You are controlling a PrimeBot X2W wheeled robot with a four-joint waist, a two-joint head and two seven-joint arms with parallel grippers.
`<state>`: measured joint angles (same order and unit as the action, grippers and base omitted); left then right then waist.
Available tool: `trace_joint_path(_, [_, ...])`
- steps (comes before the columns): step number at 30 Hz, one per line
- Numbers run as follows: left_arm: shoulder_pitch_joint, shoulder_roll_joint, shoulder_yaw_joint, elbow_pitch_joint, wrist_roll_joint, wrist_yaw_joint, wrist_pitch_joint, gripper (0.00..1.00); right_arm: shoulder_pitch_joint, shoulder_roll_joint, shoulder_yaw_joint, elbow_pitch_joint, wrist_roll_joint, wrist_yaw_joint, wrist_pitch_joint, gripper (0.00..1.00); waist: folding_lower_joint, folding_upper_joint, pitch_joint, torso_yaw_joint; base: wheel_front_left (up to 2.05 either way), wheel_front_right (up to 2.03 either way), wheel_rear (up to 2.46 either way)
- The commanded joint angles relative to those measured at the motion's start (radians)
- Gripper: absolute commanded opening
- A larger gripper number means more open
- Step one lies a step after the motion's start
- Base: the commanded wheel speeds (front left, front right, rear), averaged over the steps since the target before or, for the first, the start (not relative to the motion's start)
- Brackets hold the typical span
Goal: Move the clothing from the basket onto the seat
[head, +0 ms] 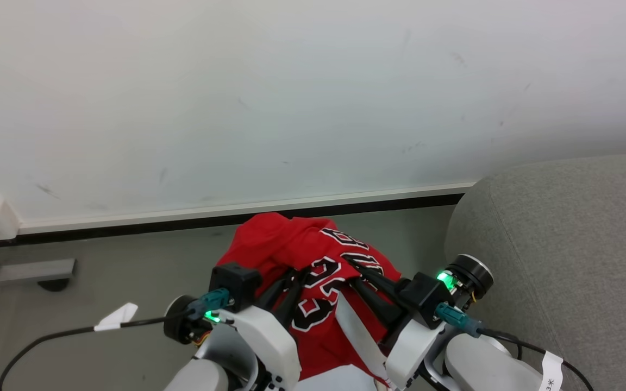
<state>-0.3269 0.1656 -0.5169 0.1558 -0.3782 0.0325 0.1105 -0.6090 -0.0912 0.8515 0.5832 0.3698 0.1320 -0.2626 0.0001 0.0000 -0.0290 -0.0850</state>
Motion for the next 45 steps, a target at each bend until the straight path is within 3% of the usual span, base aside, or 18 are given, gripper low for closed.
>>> trace_joint_path(1, [0.007,0.005,0.004,0.003,-0.005,0.006,-0.007,0.00,0.010,0.001,-0.011,-0.005,0.004,-0.002,-0.003,0.00,-0.0001,0.0000,0.000,0.003,0.00,0.00,0.00])
trace_joint_path(3, [0.005,0.003,0.006,0.004,-0.002,0.012,-0.018,0.00,0.009,0.006,-0.017,-0.005,0.002,-0.002,-0.003,0.00,-0.0001,0.0000,0.001,0.007,0.00,0.00,0.00])
trace_joint_path(4, [0.003,0.002,0.005,0.005,0.000,0.013,-0.019,0.33,0.009,0.008,-0.020,-0.006,0.001,-0.002,-0.003,0.00,-0.0001,0.0000,0.001,0.009,0.00,0.00,0.00])
trace_joint_path(5, [0.002,0.003,0.003,0.007,0.002,0.012,-0.022,0.44,0.008,0.010,-0.021,-0.007,-0.001,-0.002,-0.003,0.00,-0.0001,0.0000,0.002,0.012,0.00,0.00,0.00])
trace_joint_path(7, [0.002,0.005,0.001,0.012,0.005,0.016,-0.023,1.00,0.006,0.015,-0.023,-0.011,-0.005,-0.002,-0.003,0.00,-0.0001,0.0000,0.002,0.017,0.00,0.00,0.00])
trace_joint_path(30, [0.011,0.020,-0.006,0.023,0.018,0.045,-0.070,1.00,0.012,0.008,-0.064,-0.018,-0.002,-0.002,-0.003,0.00,-0.0001,0.0000,0.005,0.066,0.00,0.00,0.00])
trace_joint_path(37, [0.015,0.026,-0.008,0.025,0.016,0.050,-0.076,1.00,0.007,-0.013,-0.098,-0.036,-0.001,-0.002,-0.003,0.00,-0.0001,0.0000,0.007,0.024,0.00,0.00,0.00])
trace_joint_path(45, [0.020,0.022,-0.019,0.020,0.008,0.049,-0.086,1.00,0.006,-0.062,-0.144,-0.070,-0.017,-0.002,-0.003,0.00,-0.0001,0.0000,0.019,-0.076,0.00,0.00,0.00])
